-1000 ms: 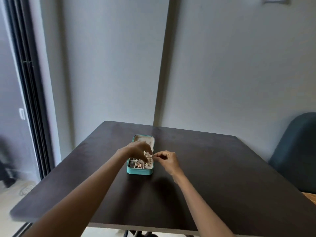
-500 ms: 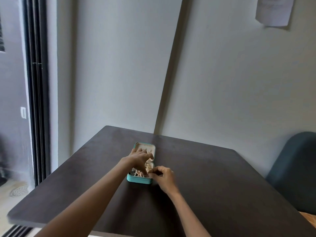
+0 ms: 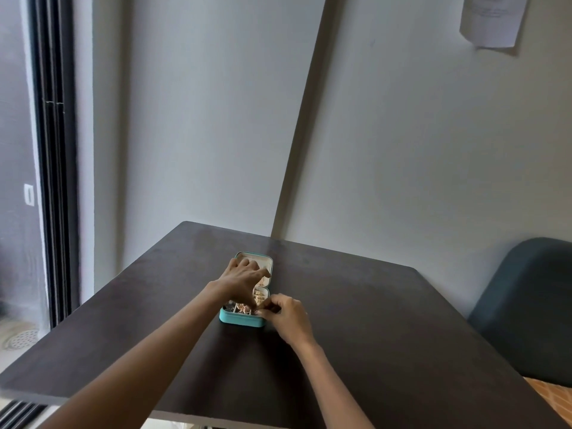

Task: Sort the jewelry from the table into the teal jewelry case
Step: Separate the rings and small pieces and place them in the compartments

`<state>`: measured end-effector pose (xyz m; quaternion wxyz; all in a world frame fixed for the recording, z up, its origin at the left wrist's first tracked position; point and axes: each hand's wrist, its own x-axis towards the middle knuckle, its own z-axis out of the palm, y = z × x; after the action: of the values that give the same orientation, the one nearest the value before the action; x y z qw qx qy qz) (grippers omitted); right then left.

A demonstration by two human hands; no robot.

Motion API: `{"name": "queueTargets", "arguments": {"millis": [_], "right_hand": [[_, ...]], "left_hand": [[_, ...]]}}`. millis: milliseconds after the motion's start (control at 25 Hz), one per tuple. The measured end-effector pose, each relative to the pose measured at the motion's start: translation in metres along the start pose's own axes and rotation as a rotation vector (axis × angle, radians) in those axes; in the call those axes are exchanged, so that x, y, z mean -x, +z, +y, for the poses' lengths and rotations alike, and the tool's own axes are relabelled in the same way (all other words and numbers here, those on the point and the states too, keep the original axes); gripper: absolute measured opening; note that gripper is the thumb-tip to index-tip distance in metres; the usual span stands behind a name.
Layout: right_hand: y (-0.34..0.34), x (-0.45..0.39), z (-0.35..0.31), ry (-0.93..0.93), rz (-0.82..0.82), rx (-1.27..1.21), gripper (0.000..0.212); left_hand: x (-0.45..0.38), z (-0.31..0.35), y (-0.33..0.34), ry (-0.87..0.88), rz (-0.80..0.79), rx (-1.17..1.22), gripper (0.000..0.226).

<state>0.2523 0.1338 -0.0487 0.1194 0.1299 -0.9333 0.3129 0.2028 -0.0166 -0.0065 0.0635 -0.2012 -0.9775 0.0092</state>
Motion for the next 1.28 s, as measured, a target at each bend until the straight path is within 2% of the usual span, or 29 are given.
{"name": "queueTargets", "arguments": {"millis": [200,400,600,680,1000,1120,1280], "right_hand": [[0.003,0.001,-0.002,-0.117,0.039,0.118,0.022],[0.009,0.012,-0.001,-0.292,0.115,0.229,0.019],[0.013,0.022,0.003,-0.285,0.349,0.167,0.029],[0.011,0.020,0.003,-0.257,0.390,0.171,0.035],[0.011,0.021,0.004,-0.321,0.377,0.253,0.037],[0.011,0.022,0.003,-0.354,0.377,0.291,0.046],[0.011,0.022,0.003,-0.316,0.339,0.291,0.028]], "left_hand": [[0.000,0.000,0.000,-0.028,-0.004,0.005,0.083],[0.004,-0.001,0.000,-0.036,0.000,0.022,0.081],[0.005,-0.005,0.001,-0.044,-0.002,0.055,0.083],[0.006,-0.006,0.003,-0.052,0.000,0.071,0.083],[0.017,-0.009,0.014,-0.131,0.080,0.159,0.075],[0.018,-0.009,0.017,-0.149,0.095,0.176,0.071],[0.019,-0.009,0.018,-0.154,0.093,0.173,0.070]]}}
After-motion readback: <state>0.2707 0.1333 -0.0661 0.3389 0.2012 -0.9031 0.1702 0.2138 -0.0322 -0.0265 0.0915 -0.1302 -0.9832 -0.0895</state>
